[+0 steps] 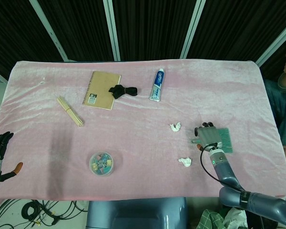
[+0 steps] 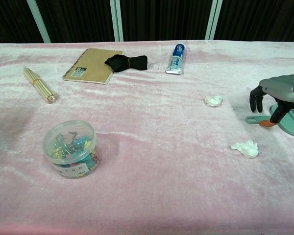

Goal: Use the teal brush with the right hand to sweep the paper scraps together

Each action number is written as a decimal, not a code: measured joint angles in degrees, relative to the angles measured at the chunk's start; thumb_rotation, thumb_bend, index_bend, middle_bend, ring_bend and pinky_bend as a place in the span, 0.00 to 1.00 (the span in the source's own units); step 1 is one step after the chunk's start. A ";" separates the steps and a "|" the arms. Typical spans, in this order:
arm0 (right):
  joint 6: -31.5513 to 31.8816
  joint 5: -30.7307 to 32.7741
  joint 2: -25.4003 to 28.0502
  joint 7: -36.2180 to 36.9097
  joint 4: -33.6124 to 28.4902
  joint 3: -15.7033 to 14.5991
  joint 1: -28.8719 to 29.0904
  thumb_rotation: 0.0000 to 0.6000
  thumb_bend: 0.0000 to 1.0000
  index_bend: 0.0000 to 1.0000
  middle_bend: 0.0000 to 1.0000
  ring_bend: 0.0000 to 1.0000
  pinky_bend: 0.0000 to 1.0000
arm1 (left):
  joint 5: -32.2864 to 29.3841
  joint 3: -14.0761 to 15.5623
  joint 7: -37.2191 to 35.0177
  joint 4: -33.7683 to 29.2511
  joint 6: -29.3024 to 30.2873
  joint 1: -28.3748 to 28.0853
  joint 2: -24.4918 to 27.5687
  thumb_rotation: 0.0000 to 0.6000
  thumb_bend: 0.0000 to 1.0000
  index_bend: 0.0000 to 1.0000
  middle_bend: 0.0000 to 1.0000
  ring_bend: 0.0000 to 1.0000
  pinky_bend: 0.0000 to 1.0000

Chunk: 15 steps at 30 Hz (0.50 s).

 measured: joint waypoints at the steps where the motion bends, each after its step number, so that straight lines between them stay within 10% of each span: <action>1: 0.07 -0.16 -0.13 0.09 0.14 0.00 -0.05 1.00 0.22 0.49 0.44 0.20 0.15 | 0.00 0.00 0.03 0.00 -0.01 0.00 0.00 1.00 0.28 0.05 0.05 0.05 0.09; 15: -0.29 -1.37 -1.11 0.54 1.33 -0.11 -0.48 1.00 0.26 0.52 0.47 0.21 0.15 | -0.08 0.06 -0.16 -0.08 -0.24 -0.04 0.11 1.00 0.28 0.05 0.05 0.05 0.11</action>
